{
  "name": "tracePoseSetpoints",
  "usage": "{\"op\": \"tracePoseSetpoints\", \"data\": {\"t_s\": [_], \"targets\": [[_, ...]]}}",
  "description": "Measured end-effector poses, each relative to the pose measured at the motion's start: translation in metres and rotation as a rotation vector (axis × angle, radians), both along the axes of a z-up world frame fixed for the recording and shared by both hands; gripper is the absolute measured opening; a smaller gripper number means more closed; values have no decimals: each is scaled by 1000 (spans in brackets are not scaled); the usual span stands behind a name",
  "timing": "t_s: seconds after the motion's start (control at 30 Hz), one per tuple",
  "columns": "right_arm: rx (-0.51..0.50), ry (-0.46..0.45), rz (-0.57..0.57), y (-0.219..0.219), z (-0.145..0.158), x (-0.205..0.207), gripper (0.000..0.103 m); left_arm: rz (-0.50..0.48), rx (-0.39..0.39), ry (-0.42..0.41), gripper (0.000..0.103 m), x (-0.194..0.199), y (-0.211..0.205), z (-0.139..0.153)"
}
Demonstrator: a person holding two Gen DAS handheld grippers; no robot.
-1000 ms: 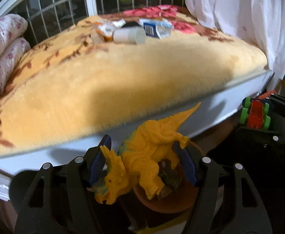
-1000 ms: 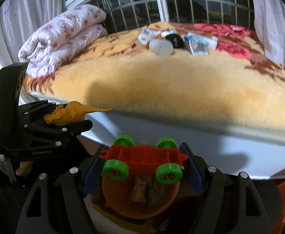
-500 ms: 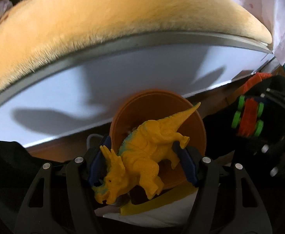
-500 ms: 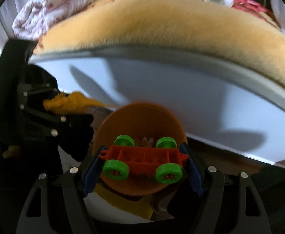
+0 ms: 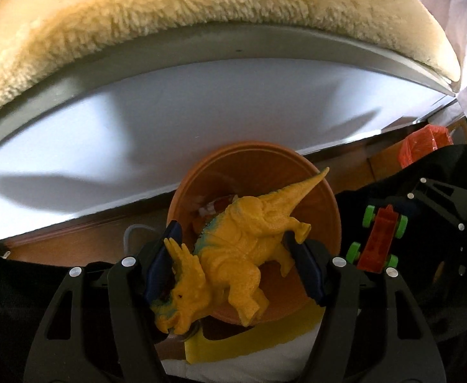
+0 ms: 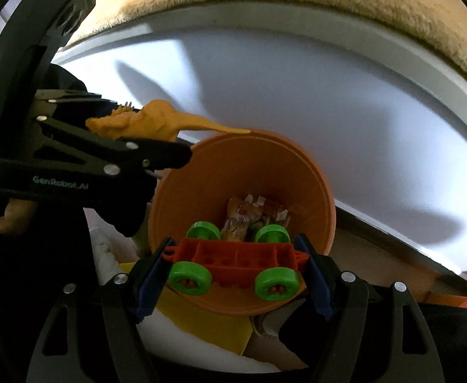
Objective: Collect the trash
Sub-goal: 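Drop the dinosaur and red car into the orange bin with both tools, then grasp the white-orange wrapper with the left tool while the right tool grasps the grey cup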
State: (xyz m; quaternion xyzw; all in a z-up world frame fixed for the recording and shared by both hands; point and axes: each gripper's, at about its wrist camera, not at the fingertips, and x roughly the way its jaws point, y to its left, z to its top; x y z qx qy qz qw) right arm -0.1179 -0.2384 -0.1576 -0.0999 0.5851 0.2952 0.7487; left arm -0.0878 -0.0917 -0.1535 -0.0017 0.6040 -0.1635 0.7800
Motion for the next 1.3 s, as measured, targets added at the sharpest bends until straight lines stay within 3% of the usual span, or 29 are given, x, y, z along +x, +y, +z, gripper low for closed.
{"op": "tracePoseSetpoints", "data": {"t_s": [0.1, 0.57, 0.77, 0.87, 0.97, 1.07, 1.17, 1.3], "targets": [[-23, 18, -12, 0, -5, 2, 86, 2, 5, 37, 70, 3, 1, -7], [0, -33, -78, -29, 21, -9, 87, 2, -12, -35, 71, -8, 5, 16], [17, -125, -84, -37, 58, -16, 87, 6, -15, -129, 71, -15, 8, 54], [54, -204, -90, -44, 96, -12, 87, 16, -19, -219, 73, -13, 14, 87], [140, -274, -147, -53, 136, 3, 93, 63, -24, -331, 81, 5, 29, 127], [304, -264, -318, -76, 165, 33, 97, 129, -41, -388, 84, 48, 43, 159], [382, -192, -392, -88, 166, 62, 97, 174, -69, -391, 86, 92, 50, 174], [379, -225, -423, -96, 166, 84, 97, 238, -133, -345, 86, 164, 54, 189]]}}
